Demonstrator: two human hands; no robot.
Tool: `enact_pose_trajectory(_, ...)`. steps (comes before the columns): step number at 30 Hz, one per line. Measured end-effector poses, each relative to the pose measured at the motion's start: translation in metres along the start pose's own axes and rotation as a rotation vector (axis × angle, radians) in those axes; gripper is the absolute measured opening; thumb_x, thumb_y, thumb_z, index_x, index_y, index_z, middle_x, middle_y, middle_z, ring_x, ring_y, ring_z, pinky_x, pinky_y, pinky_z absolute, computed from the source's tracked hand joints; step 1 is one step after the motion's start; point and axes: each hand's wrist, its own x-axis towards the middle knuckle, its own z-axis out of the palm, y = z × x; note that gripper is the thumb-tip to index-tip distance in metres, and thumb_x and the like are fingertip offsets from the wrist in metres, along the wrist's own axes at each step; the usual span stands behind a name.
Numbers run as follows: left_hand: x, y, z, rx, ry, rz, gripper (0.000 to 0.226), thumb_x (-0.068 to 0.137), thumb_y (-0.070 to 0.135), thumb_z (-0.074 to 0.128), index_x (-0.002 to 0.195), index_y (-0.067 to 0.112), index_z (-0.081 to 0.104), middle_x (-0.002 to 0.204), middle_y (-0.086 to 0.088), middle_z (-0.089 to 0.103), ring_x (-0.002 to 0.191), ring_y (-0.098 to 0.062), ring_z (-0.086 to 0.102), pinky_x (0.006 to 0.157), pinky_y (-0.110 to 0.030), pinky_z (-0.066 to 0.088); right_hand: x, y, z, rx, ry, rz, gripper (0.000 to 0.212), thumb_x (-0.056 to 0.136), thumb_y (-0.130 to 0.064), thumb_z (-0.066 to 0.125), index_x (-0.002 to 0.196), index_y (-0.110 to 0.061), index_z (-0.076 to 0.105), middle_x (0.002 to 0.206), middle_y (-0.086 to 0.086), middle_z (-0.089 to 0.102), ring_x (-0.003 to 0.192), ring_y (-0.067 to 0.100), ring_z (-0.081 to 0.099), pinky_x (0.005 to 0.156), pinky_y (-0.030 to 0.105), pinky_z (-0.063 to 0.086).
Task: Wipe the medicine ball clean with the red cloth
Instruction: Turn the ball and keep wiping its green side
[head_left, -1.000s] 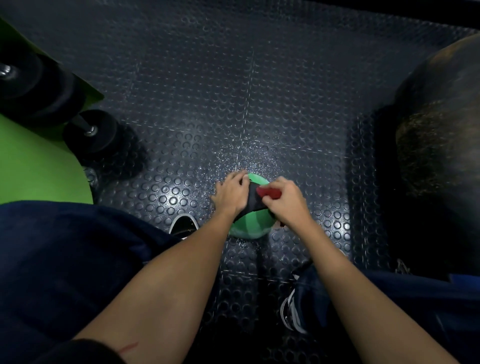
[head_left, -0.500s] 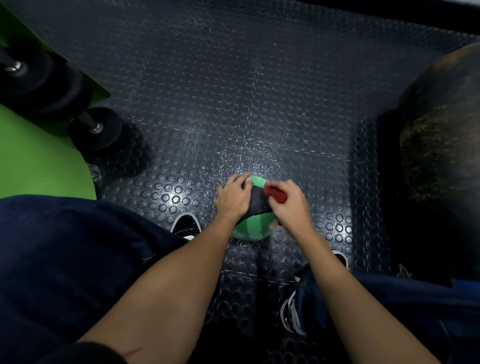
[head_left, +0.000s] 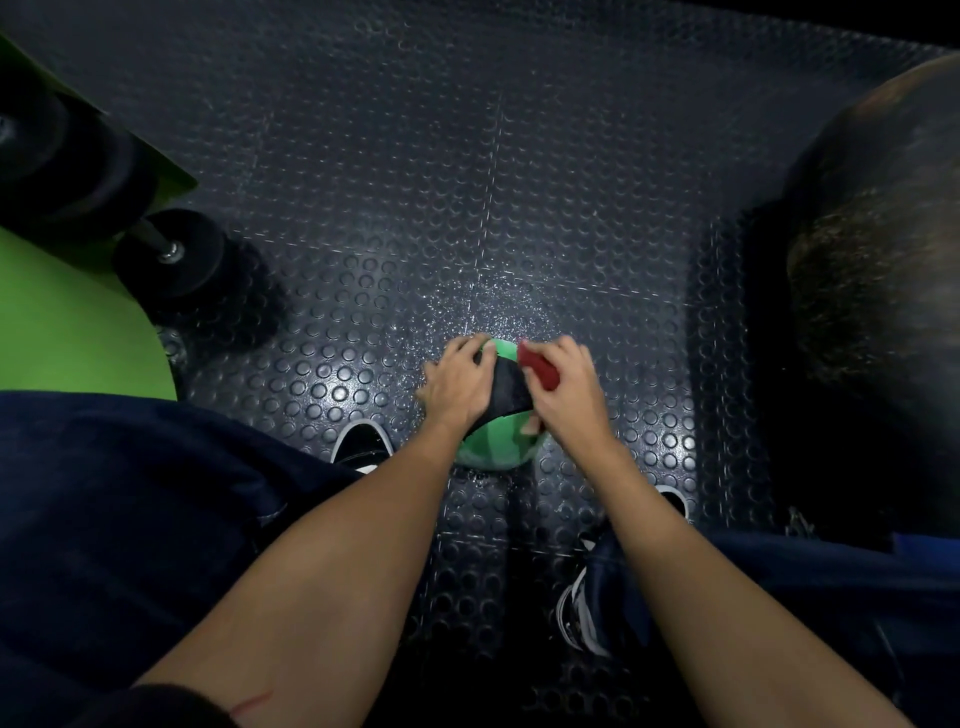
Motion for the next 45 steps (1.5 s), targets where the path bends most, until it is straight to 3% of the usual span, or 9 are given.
enact_pose_trajectory(3,-0.001,0.001,0.001,0.019,0.008,0.007,0.056,0.096,0.063,0.021,0.143,0.042,0.046,0.151,0.01,0.042,0.132,-0.031,0.041,0.109,-0.056,0.033,0.016,-0.011,0.015,-0.103,-0.086,0.022,0.025,0.09,-0.028,0.059,0.114,-0.021,0.062,0.106,-0.007,0.053,0.1,0.016,0.042,0.086,0.037,0.044)
enact_pose_trajectory(12,-0.011,0.015,0.004,0.03,0.034,-0.013,0.047,0.101,0.056,0.029,0.142,0.042,0.047,0.153,0.011,0.04,0.136,-0.033,0.034,0.109,-0.063,0.026,-0.035,0.018,0.004,0.126,0.063,0.117,0.011,0.083,-0.008,0.065,0.093,-0.013,0.064,0.095,-0.004,0.052,0.093,0.02,0.051,0.082,0.036,0.045)
enact_pose_trajectory(17,-0.018,0.022,0.006,0.077,0.025,-0.023,0.045,0.103,0.056,0.026,0.138,0.037,0.047,0.149,0.003,0.041,0.135,-0.036,0.035,0.108,-0.065,0.025,0.003,-0.016,0.012,-0.086,0.033,0.08,0.03,0.093,-0.026,0.056,0.123,-0.027,0.059,0.116,-0.01,0.053,0.101,0.013,0.04,0.08,0.031,0.043)
enact_pose_trajectory(22,-0.009,0.016,0.0,-0.004,0.031,-0.029,0.043,0.103,0.051,0.028,0.136,0.035,0.05,0.144,0.004,0.046,0.131,-0.033,0.04,0.108,-0.06,0.029,-0.035,-0.001,0.022,-0.031,0.029,0.059,0.049,0.077,-0.006,0.072,0.124,-0.015,0.061,0.116,-0.007,0.054,0.099,0.013,0.035,0.089,0.031,0.043)
enact_pose_trajectory(27,-0.012,0.021,-0.001,0.035,0.017,-0.024,0.047,0.104,0.05,0.026,0.145,0.035,0.044,0.151,0.005,0.04,0.134,-0.033,0.036,0.109,-0.058,0.029,-0.03,0.002,0.01,0.089,0.162,0.092,0.025,0.086,-0.007,0.062,0.11,-0.014,0.067,0.097,-0.011,0.051,0.095,0.012,0.041,0.083,0.024,0.039)
enact_pose_trajectory(32,-0.01,0.021,0.0,0.012,-0.002,-0.077,0.052,0.104,0.051,0.024,0.152,0.033,0.035,0.16,0.002,0.027,0.142,-0.035,0.03,0.111,-0.064,0.026,0.001,-0.015,0.022,-0.075,0.016,0.127,0.037,0.091,-0.024,0.058,0.128,-0.023,0.059,0.122,-0.01,0.054,0.104,0.017,0.039,0.085,0.034,0.045)
enact_pose_trajectory(35,-0.002,0.016,-0.002,0.0,-0.017,-0.123,0.053,0.104,0.052,0.021,0.153,0.036,0.032,0.165,-0.002,0.02,0.146,-0.037,0.025,0.113,-0.064,0.022,-0.023,-0.002,0.02,0.042,-0.017,0.036,0.044,0.08,-0.007,0.071,0.122,-0.02,0.063,0.112,-0.013,0.054,0.101,0.014,0.038,0.093,0.017,0.039)
enact_pose_trajectory(38,-0.002,0.009,-0.003,-0.012,-0.005,-0.114,0.053,0.104,0.053,0.02,0.15,0.032,0.037,0.158,-0.007,0.034,0.141,-0.036,0.033,0.112,-0.061,0.029,-0.049,0.01,0.009,0.154,-0.023,0.03,0.037,0.08,-0.001,0.069,0.115,-0.014,0.068,0.104,-0.017,0.051,0.1,0.008,0.039,0.088,0.001,0.029)
enact_pose_trajectory(45,-0.016,0.005,-0.005,-0.176,0.022,-0.212,0.032,0.102,0.046,0.033,0.121,0.02,0.04,0.135,-0.009,0.046,0.122,-0.033,0.044,0.1,-0.05,0.037,-0.027,-0.018,0.008,0.033,0.15,0.06,0.039,0.089,-0.01,0.058,0.127,-0.022,0.059,0.118,-0.006,0.054,0.101,0.016,0.041,0.083,0.027,0.039)
